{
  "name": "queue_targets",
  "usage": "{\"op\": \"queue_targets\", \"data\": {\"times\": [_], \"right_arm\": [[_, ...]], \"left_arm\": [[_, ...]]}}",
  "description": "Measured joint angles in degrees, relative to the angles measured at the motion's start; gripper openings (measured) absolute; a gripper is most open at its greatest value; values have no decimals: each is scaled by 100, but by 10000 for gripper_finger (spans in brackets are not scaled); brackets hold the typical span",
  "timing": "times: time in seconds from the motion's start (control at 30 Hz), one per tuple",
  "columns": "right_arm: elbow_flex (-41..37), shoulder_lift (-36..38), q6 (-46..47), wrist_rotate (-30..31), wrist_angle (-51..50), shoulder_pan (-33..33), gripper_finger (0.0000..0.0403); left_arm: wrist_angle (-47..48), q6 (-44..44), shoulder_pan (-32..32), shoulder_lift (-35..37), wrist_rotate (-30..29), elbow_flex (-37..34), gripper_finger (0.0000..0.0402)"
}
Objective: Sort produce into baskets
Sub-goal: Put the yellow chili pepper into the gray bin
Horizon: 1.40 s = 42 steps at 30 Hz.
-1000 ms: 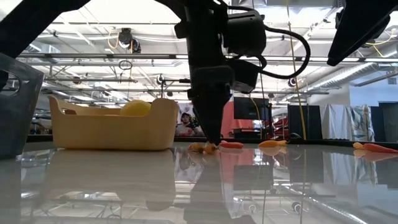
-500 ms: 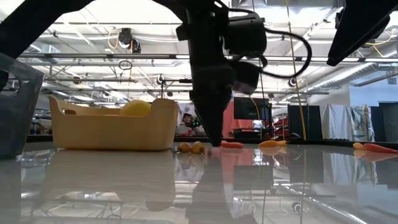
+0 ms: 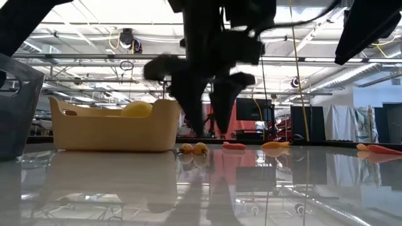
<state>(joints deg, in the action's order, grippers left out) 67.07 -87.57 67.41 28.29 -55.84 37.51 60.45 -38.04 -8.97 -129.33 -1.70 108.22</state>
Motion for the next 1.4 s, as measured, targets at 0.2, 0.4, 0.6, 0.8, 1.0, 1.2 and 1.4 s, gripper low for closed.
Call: {"op": "queue_targets", "data": {"times": [0.2,0.4,0.6,0.8,1.0,1.2,1.4], "right_arm": [[0,-24,237,23,-56,88,153],[0,-24,244,25,-56,84,153],[-1,-26,240,12,-35,86,153],[0,-26,242,14,-21,86,153],[0,-26,243,14,-15,86,153],[-2,-26,244,14,-10,86,153],[-1,-26,240,11,-3,86,153]], "left_arm": [[34,-133,-127,19,-152,10,255],[-5,-15,-128,-134,-135,6,255],[-4,18,-87,-252,-137,-10,255],[54,21,-81,-310,-129,-10,224],[78,26,-81,-328,17,-8,154],[73,26,-85,-328,38,-8,79],[-24,30,-81,-294,-56,-8,21]]}}
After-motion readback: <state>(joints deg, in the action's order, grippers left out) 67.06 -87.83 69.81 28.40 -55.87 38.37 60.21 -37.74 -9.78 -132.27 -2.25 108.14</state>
